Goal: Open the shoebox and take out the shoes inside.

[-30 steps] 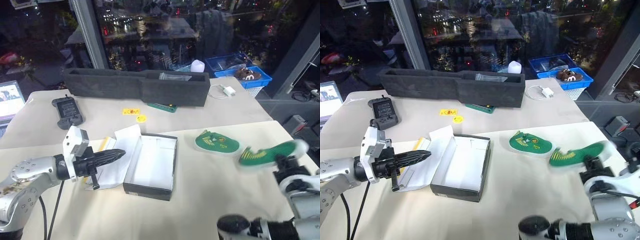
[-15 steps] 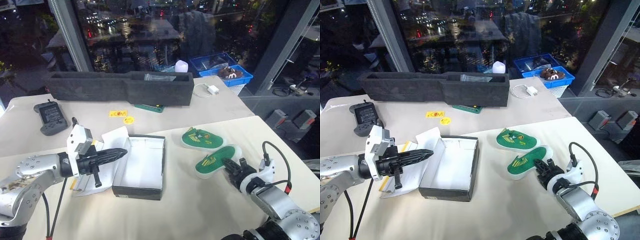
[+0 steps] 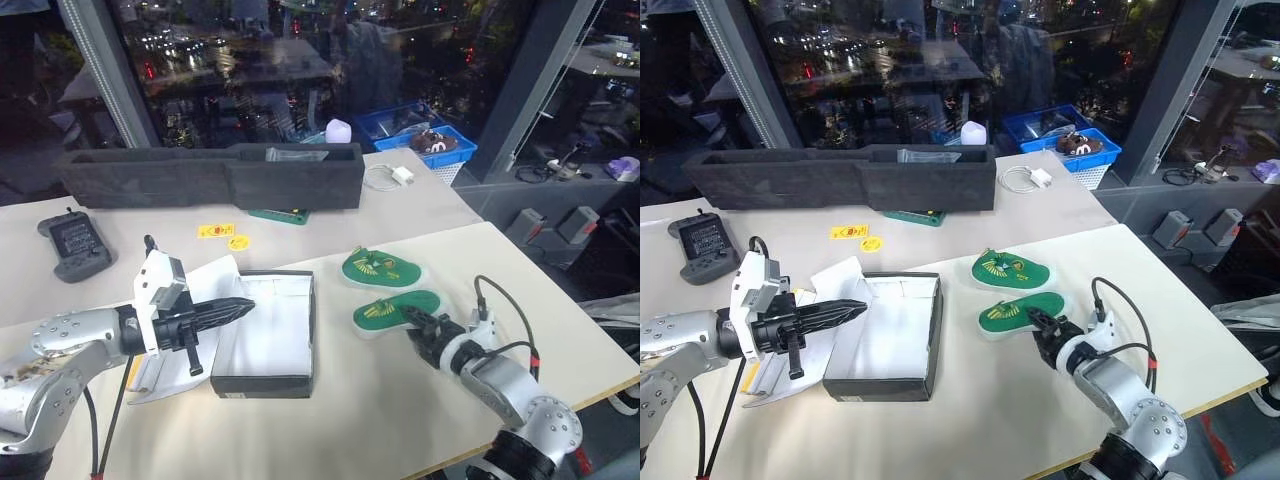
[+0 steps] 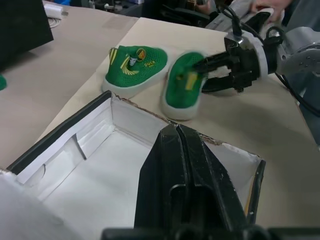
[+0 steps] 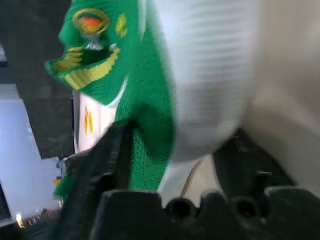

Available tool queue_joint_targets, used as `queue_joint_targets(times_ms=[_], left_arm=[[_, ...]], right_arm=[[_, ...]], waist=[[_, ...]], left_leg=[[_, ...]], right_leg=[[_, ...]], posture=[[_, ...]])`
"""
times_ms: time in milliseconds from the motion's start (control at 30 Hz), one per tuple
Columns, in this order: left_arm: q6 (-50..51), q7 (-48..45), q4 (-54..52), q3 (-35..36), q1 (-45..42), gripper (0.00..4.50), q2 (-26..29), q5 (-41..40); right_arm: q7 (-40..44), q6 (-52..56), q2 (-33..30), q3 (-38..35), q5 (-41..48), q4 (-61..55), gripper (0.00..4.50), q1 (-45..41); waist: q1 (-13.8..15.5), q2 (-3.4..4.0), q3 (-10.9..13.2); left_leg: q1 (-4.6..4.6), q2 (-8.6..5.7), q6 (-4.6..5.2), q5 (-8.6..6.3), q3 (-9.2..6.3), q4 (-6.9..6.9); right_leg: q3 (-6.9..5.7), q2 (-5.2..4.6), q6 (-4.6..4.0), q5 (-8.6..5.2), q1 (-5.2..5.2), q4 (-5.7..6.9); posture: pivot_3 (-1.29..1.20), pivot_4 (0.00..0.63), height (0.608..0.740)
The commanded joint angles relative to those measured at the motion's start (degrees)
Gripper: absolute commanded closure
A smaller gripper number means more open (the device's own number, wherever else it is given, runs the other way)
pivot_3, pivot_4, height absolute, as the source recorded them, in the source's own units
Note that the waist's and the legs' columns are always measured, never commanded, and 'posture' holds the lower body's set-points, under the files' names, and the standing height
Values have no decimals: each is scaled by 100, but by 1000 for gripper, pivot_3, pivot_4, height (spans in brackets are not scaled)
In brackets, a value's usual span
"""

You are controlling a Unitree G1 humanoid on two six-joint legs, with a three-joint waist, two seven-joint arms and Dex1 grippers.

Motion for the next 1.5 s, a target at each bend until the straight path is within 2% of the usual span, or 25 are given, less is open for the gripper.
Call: queue_joint_targets(times_ms=[33, 233, 367, 667, 833, 900, 1000, 1067, 1100, 1200, 1367, 1500], left_arm=[[-113, 29, -90, 63, -111, 4500, -3, 2], [-131, 17, -8, 8, -199, 4500, -27, 32], [-153, -17, 51, -53, -256, 4500, -45, 59], [-237, -56, 204, -112, -343, 4500, -84, 174], [-385, 443, 347, 66, -239, 4500, -338, 440], [-560, 910, 444, 211, -96, 4500, -598, 715], [-925, 1660, 628, 353, 18, 4500, -1009, 1288], [-1050, 2271, 778, 508, -42, 4500, -1348, 1548], [-1127, 2550, 839, 573, -69, 4500, -1494, 1698], [-1373, 3379, 1057, 759, -107, 4500, -1924, 2174], [-1822, 3859, 1232, 744, 182, 4500, -2311, 2682], [-1965, 3955, 1298, 901, 603, 4500, -2442, 2812]], right_arm=[[334, 507, -805, 813, 9, -11, 855, 296], [1623, 1028, -3287, 1098, 1061, -344, 855, 863], [2809, 1305, -4695, 1318, 1049, -586, 855, 1282], [5081, 602, -6171, 1663, -160, -908, 855, 1362], [6270, -514, -6315, 1250, -694, -1484, 855, 1163], [6500, -786, -6121, 823, -332, -1787, 855, 1182], [6191, -1305, -5704, 678, -556, -2038, 855, 1227], [5435, -1555, -5322, 871, -907, -2001, 855, 1071], [5136, -1703, -5151, 1001, -1160, -2032, 855, 1007], [4292, -2293, -4756, 1664, -2633, -2096, 855, 983], [3973, -3501, -4599, 2809, -4720, -2021, 855, 1341], [3729, -4391, -4338, 3120, -5860, -1836, 855, 1475]], waist=[[16, 0, 0], [346, 10, 0], [549, 13, 4], [644, -2, 10], [674, 0, 10], [697, 4, 11], [751, -7, 7], [778, -29, 4], [782, -31, 4], [790, -27, 5], [796, -12, -6], [774, -4, -11]], left_leg=[[-1, 0, 1, -1, 0, -1], [-5, -26, 20, -13, 6, -5], [-19, -35, 54, -39, 22, 5], [-43, -34, 54, -42, 21, 25], [-56, -36, 54, -42, 22, 30], [-59, -35, 54, -42, 21, 31], [-59, -32, 54, -42, 14, 32], [-58, -32, 53, -42, 15, 36], [-59, -33, 52, -42, 15, 41], [-66, -36, 45, -37, 17, 50], [-56, -55, 39, -33, 45, 54], [-64, -65, 37, -35, 54, 52]], right_leg=[[-1, 0, 0, 0, -1, 1], [6, -12, 18, 8, -12, -12], [6, -19, 28, -4, -13, -22], [13, -18, 39, -2, -5, -19], [5, -16, 43, 0, -7, -20], [3, -15, 43, 0, -9, -19], [1, -11, 43, 1, -5, -18], [-3, -13, 43, 3, -2, -18], [-2, -16, 44, 6, -2, -17], [-3, -42, 59, 21, -7, -16], [-15, -91, 60, 36, -15, -18], [-9, -106, 56, 44, -14, -19]], posture=[[0, 150, 740], [0, 150, 740], [0, 150, 740], [0, 150, 740], [0, 150, 740], [0, 150, 740], [0, 150, 740], [0, 150, 740], [0, 150, 740], [0, 150, 740], [0, 150, 740], [0, 150, 740]])
